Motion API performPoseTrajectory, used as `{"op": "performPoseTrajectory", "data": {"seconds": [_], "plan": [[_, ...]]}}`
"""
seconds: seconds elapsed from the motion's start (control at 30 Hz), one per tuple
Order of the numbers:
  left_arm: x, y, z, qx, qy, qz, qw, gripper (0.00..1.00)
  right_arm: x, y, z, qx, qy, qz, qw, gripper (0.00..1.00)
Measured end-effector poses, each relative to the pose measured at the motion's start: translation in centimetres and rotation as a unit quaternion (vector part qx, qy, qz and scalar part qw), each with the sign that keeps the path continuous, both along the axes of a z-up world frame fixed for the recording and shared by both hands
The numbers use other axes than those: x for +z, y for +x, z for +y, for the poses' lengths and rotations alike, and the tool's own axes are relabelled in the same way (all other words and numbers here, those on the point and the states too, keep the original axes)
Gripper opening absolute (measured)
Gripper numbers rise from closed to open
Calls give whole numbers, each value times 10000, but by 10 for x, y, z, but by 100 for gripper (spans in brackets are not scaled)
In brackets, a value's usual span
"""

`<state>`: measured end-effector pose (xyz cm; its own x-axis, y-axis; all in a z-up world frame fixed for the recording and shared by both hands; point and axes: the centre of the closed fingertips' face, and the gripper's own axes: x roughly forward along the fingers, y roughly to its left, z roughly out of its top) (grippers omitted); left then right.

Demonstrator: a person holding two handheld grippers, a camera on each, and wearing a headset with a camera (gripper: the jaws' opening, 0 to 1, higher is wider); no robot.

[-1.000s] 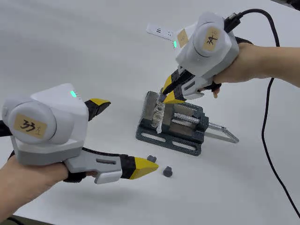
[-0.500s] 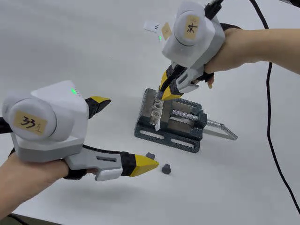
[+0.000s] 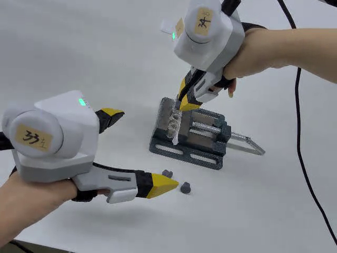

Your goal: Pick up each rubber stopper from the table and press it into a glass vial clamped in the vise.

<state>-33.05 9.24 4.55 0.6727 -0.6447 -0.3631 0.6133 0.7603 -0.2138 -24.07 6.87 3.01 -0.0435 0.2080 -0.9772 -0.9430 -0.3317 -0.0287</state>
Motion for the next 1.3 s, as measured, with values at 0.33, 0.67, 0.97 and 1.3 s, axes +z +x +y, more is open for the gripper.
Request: {"op": "performPoseTrajectory", "data": {"seconds": [0.33,0.67,0.97,1.3], "plan": [[2,0,1,48,0,-5,10000,99,0,0,-1,230,-34,19,9997,6],[2,-1,1,41,9,10,10000,99,4,-3,-1,316,30,-12,9995,12],[3,1,4,62,-11,0,10000,99,13,0,0,179,110,92,9997,2],[1,2,8,82,-4,27,10000,99,9,1,-3,76,58,181,9998,1]]}}
